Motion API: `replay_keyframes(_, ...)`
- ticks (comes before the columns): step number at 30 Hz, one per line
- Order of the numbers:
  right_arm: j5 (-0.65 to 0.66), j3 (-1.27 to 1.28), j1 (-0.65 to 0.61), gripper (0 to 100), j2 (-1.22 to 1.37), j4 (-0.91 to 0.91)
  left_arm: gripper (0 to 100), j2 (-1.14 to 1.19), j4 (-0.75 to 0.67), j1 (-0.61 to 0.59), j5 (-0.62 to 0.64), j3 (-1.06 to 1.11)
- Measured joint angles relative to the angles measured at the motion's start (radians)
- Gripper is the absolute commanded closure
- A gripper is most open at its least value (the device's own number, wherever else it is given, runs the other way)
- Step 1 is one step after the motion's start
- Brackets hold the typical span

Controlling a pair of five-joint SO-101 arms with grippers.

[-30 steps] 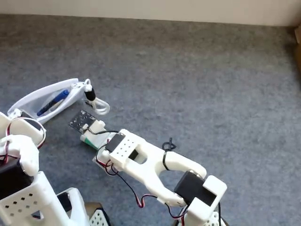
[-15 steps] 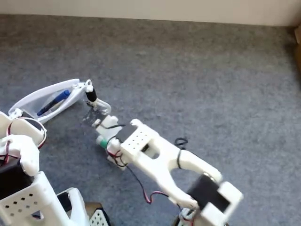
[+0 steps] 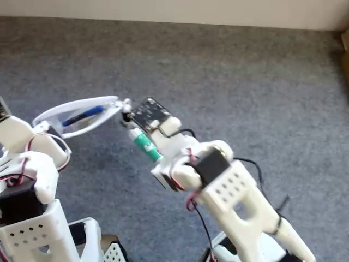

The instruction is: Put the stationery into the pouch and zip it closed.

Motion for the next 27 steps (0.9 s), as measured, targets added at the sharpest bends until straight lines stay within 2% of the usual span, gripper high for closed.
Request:
replay_keyframes(11,0.000,0.000,0.000,99.5,-0.244,0.037,99,-0.003,-0.003,0.173,-0.066,0.041)
replay_keyframes(18,0.000,-0.021,0.000,99.5,-0.258,0.037,99,-0.002,-0.003,0.196,-0.071,0.041)
replay_keyframes(23,0.000,-0.021,0.094,99.5,-0.222,0.037,99,-0.002,-0.003,0.192,-0.071,0.041)
replay_keyframes(27,0.034,-0.021,0.213,99.5,-0.086,0.025,99,-0.002,-0.003,0.147,-0.066,0.041)
